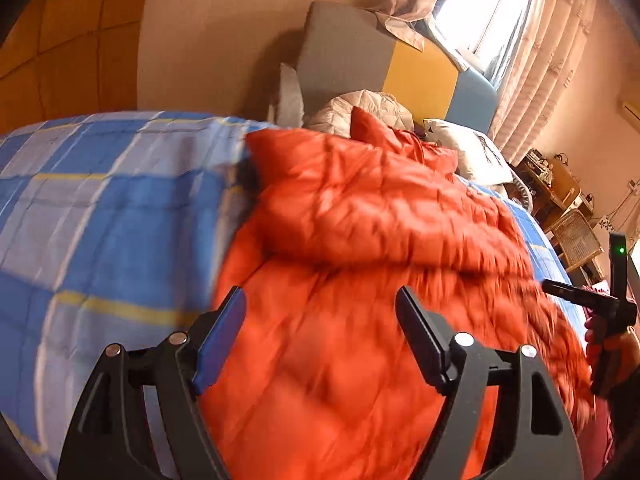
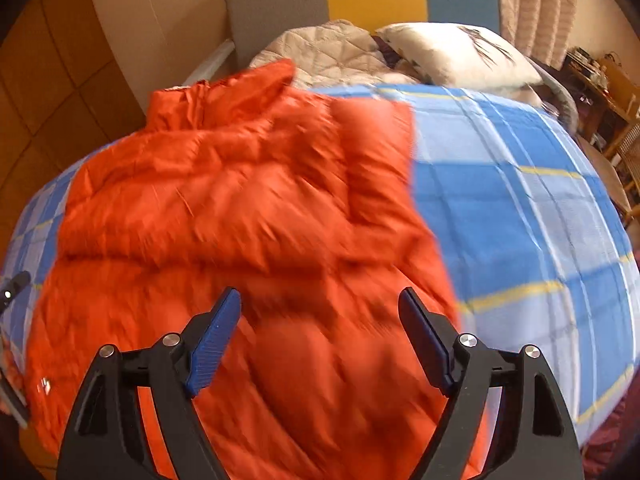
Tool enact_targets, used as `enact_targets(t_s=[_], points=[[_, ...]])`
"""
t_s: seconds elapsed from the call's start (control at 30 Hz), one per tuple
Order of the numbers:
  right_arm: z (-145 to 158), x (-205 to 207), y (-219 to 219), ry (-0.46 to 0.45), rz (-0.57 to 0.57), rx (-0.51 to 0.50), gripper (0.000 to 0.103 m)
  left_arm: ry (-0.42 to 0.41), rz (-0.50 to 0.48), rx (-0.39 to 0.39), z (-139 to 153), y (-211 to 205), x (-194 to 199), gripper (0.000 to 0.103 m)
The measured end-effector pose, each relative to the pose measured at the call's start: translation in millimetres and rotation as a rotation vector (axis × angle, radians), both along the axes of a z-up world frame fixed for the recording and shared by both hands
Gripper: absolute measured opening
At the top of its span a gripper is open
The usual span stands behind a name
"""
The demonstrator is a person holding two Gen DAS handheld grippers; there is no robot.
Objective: Fold large clothes
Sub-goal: 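Grasp the jacket hem with both tools and lift it toward the collar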
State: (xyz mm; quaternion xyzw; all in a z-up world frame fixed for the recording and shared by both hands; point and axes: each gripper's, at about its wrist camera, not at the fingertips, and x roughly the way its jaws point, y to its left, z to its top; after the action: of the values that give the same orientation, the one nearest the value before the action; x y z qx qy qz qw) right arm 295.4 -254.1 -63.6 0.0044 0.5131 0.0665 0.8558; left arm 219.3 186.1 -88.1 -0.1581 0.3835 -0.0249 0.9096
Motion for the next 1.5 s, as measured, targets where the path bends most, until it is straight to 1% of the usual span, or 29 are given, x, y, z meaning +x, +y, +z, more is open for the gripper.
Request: enact_targets(t_s=[0.1, 0.17, 0.2, 0.3, 0.37, 0.4, 0.43, 0.47, 0.5, 0.53, 0.57, 0.6, 0.63, 0.7, 0.8, 1.0, 1.1, 1.13, 1.17, 1.23, 1.3, 1.4, 1.5], points=[[-2, -44, -43, 0.032, -0.035, -0.004, 0.081, 0.017, 0.001, -0.023, -8, 15, -45, 0.075], [-6, -70, -65, 0.054, -0.058, -0.005, 0.081, 0.032, 0.004, -0.042, -16, 22, -67, 0.071], [-9, -84, -76, 0.068, -0.073, 0.011, 0.081, 0.043, -0.001, -0.069, -21, 25, -83, 0.070], [-17, -118, -95, 0.103, -0.094, 0.066, 0.080, 0.075, -0.010, -0.108, -36, 23, -113, 0.065], [-24, -135, -100, 0.125, -0.094, 0.116, 0.073, 0.093, -0.019, -0.126, -44, 18, -126, 0.058], [-28, -144, -101, 0.133, -0.091, 0.142, 0.069, 0.098, -0.036, -0.145, -47, 14, -132, 0.056], [-31, -150, -99, 0.139, -0.085, 0.169, 0.061, 0.104, -0.052, -0.152, -50, 10, -137, 0.051], [-34, -155, -99, 0.142, -0.075, 0.191, 0.055, 0.112, -0.060, -0.145, -53, 5, -142, 0.046], [-35, -160, -97, 0.138, -0.064, 0.210, 0.043, 0.117, -0.073, -0.148, -56, 0, -146, 0.042], [-35, -164, -94, 0.130, -0.055, 0.222, 0.034, 0.118, -0.077, -0.140, -57, -4, -149, 0.033], [-35, -169, -93, 0.120, -0.050, 0.227, 0.029, 0.116, -0.075, -0.124, -56, -6, -151, 0.017], [-32, -172, -91, 0.106, -0.038, 0.238, 0.021, 0.104, -0.080, -0.125, -54, -7, -153, 0.013], [-28, -175, -90, 0.091, -0.031, 0.245, 0.017, 0.087, -0.082, -0.133, -50, -6, -157, 0.009], [-20, -181, -90, 0.074, -0.020, 0.246, 0.014, 0.066, -0.094, -0.127, -41, -3, -164, 0.007], [-2, -195, -91, 0.034, 0.008, 0.257, 0.013, 0.041, -0.114, -0.146, -27, 2, -178, 0.007], [38, -221, -93, -0.041, 0.051, 0.307, 0.012, -0.026, -0.168, -0.229, -3, 9, -213, 0.006], [56, -222, -92, -0.083, 0.053, 0.338, 0.012, -0.068, -0.173, -0.276, 9, 17, -218, 0.006], [60, -223, -93, -0.097, 0.050, 0.351, 0.012, -0.087, -0.170, -0.297, 13, 21, -217, 0.006], [64, -221, -94, -0.137, 0.049, 0.375, 0.012, -0.104, -0.168, -0.311, 16, 24, -214, 0.006], [71, -213, -95, -0.160, 0.042, 0.398, 0.012, -0.133, -0.168, -0.313, 26, 27, -206, 0.006], [80, -198, -93, -0.185, 0.031, 0.421, 0.012, -0.161, -0.172, -0.337, 34, 29, -197, 0.006], [91, -176, -87, -0.212, 0.028, 0.417, 0.012, -0.187, -0.179, -0.333, 46, 31, -175, 0.007], [100, -151, -80, -0.223, 0.024, 0.405, 0.012, -0.185, -0.167, -0.331, 52, 36, -143, 0.007]])
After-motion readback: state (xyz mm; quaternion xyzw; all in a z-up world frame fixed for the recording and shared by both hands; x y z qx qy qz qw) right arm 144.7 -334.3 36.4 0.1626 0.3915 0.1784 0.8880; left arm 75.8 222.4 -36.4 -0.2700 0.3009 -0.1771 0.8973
